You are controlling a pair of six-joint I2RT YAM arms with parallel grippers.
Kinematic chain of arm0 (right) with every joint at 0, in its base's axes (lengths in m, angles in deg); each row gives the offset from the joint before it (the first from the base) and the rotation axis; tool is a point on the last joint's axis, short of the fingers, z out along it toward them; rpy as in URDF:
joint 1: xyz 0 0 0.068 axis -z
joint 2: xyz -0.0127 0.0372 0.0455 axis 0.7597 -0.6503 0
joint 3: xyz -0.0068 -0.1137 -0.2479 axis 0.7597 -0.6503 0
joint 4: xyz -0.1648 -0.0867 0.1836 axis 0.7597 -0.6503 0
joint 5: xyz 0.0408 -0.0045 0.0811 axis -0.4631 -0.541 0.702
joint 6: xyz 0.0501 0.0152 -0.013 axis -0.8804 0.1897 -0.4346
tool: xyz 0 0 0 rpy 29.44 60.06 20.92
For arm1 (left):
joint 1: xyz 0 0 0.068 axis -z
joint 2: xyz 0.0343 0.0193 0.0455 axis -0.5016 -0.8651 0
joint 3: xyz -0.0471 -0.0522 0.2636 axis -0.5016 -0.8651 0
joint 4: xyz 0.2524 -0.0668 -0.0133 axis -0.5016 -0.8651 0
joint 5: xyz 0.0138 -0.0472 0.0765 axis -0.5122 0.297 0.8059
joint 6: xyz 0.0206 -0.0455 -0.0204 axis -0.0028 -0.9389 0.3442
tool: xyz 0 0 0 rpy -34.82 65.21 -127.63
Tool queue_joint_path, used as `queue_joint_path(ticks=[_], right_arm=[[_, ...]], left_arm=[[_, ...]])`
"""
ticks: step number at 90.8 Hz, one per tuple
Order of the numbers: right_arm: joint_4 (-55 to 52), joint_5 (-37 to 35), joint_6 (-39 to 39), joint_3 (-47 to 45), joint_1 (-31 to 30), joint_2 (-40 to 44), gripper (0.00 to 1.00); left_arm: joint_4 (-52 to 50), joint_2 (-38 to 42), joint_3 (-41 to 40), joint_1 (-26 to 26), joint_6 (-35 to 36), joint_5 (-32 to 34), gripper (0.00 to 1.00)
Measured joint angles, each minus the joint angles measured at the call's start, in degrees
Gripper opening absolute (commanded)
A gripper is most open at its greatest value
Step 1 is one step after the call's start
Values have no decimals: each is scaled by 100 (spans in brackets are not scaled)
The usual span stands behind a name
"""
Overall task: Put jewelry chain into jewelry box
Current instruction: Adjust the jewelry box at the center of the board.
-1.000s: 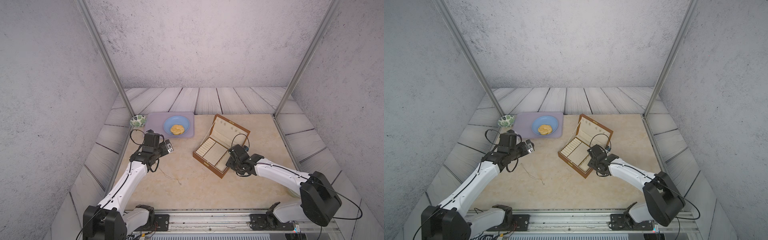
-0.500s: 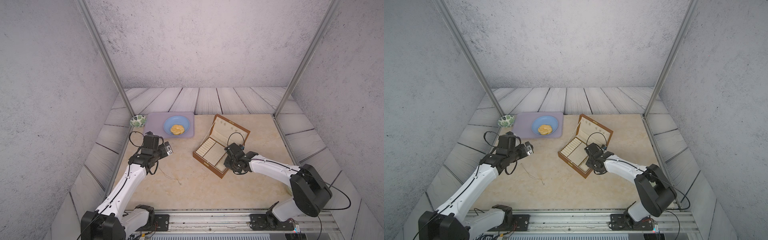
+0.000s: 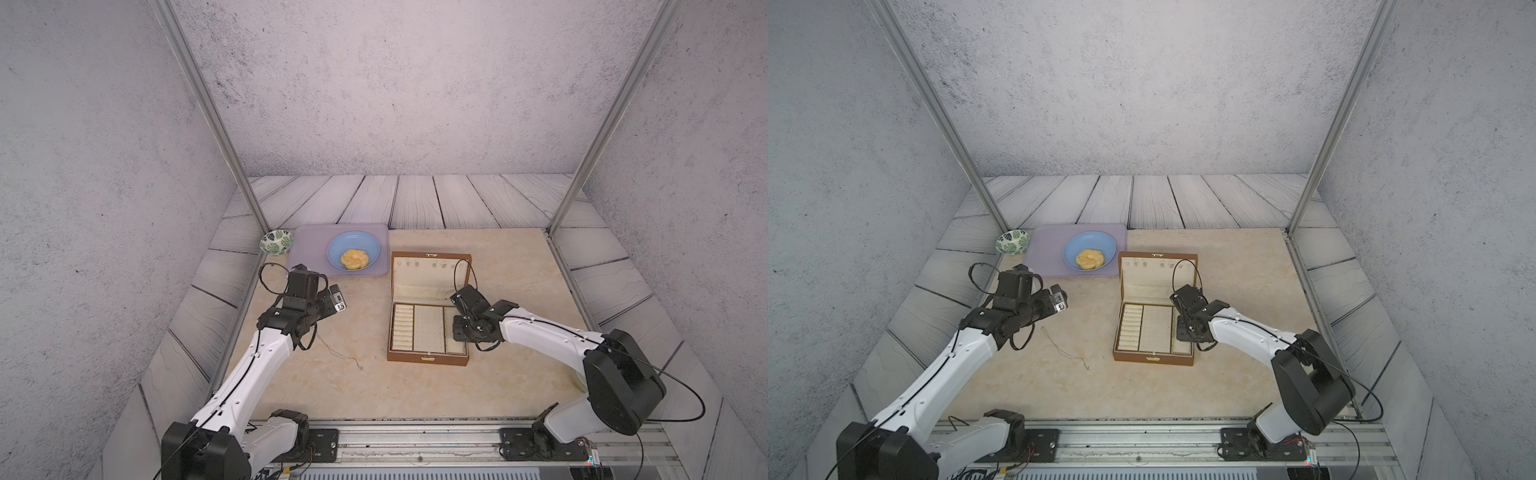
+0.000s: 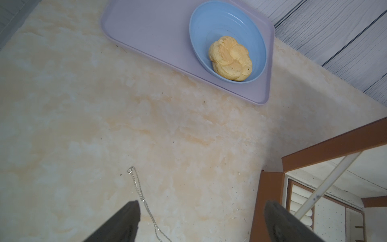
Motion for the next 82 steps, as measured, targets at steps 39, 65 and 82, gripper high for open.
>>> queue_joint_path(ticks=[39, 65, 82], right_arm=[[-179, 358, 892, 540, -2, -455, 7], [-149, 372, 481, 509, -13, -435, 7], [-184, 385, 199, 487, -42, -369, 7]], left_arm=[[-55, 33, -33, 31, 0, -2, 98], [-90, 101, -44, 33, 0, -2, 98], [-107, 101, -44, 33, -2, -4, 98]])
